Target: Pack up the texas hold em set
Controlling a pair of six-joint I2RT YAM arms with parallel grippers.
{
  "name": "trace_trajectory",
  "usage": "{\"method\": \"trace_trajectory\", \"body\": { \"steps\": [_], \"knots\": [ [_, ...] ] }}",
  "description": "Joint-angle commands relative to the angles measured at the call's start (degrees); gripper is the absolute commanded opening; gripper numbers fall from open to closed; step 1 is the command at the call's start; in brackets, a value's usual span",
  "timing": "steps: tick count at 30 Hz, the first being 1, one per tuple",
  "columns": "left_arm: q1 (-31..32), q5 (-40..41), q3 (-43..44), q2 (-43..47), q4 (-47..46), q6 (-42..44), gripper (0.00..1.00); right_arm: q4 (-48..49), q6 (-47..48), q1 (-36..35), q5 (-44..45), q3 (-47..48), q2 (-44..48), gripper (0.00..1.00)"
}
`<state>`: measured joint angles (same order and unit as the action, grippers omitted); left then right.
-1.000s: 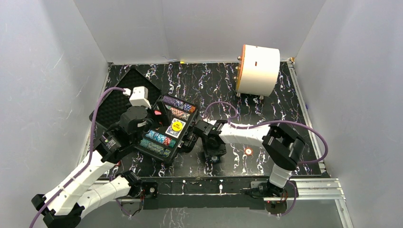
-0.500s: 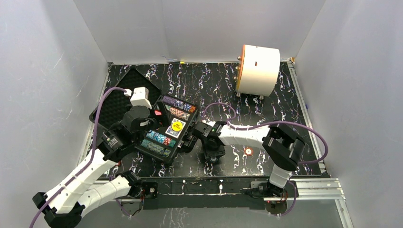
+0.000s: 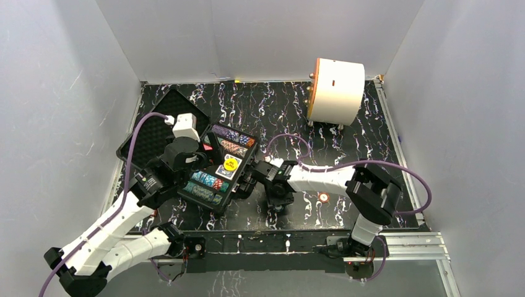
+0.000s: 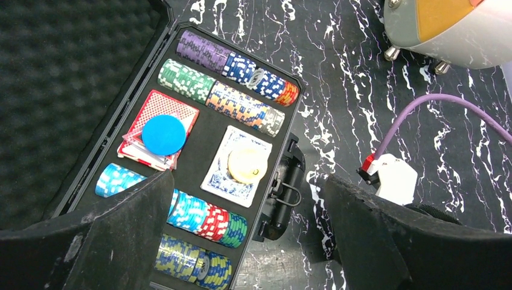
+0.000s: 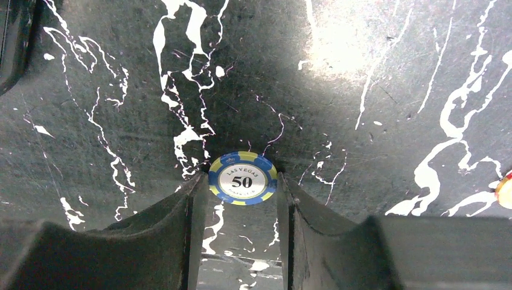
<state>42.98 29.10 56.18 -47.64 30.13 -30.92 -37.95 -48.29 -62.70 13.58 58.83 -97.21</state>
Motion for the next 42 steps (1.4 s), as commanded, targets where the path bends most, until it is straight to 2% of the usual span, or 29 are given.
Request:
{"method": "trace_trajectory", "body": {
  "steps": [1,3,5,8,10,12,14,17,21,24,29,33,34,38,42],
  "knots": [
    [0.08,-1.33,0.61,-0.04,0.33,-0.22,0.96,1.72,-2.66,0.21,6.74,-3.14,0.39,0.44],
    [0.08,-7.28,-1.90,-0.92,-1.53,0.57,0.98,3.32,-3.36,1.68,6.88,-3.04,5.59,0.44],
    [0.08,-12.60,-4.35,-3.35,-4.63,-0.69,0.98,8.39,-3.50,6.14,1.72,-5.32,11.94,0.44],
    [0.06,-31.78,-10.43,-6.24,-18.09,-1.07,0.98,15.78,-4.72,14.87,-8.15,-7.84,18.96,0.45],
    [0.09,-40.33,-12.87,-9.56,-24.59,-3.11,0.96,19.29,-7.23,18.29,-12.57,-8.50,21.53,0.45],
    [0.14,-46.74,-16.96,-13.64,-34.10,-6.39,0.89,23.14,-12.13,20.26,-16.23,-9.11,24.03,0.46],
    [0.14,-47.17,-18.29,-15.35,-36.55,-8.31,0.84,24.33,-14.01,20.41,-16.98,-9.23,24.63,0.46],
    [0.25,-47.49,-19.62,-18.46,-39.06,-10.71,0.70,25.46,-16.96,20.88,-18.81,-9.62,25.05,0.46],
    [0.43,-47.52,-22.26,-19.77,-45.59,-13.83,0.60,28.14,-21.07,21.21,-21.43,-11.69,25.80,0.46],
    [0.51,-46.99,-24.51,-19.30,-51.13,-16.14,0.61,29.44,-23.19,21.24,-22.59,-12.56,25.86,0.46],
    [0.61,-45.17,-26.47,-18.30,-55.57,-17.13,0.71,29.86,-24.13,21.33,-23.14,-12.62,25.86,0.46],
    [0.61,-43.63,-25.63,-18.81,-55.51,-16.81,0.69,29.78,-24.39,21.44,-23.75,-12.34,25.71,0.47],
    [0.70,-42.44,-24.75,-19.19,-55.57,-16.58,0.60,29.13,-24.69,21.44,-23.71,-12.32,25.66,0.46],
    [0.76,-42.55,-24.12,-19.71,-56.08,-15.93,0.42,29.50,-25.38,21.43,-23.21,-12.83,25.97,0.46],
    [0.79,-42.55,-24.25,-19.90,-57.16,-16.23,0.32,30.30,-25.92,21.43,-23.78,-13.12,25.60,0.46]
  ]
}}
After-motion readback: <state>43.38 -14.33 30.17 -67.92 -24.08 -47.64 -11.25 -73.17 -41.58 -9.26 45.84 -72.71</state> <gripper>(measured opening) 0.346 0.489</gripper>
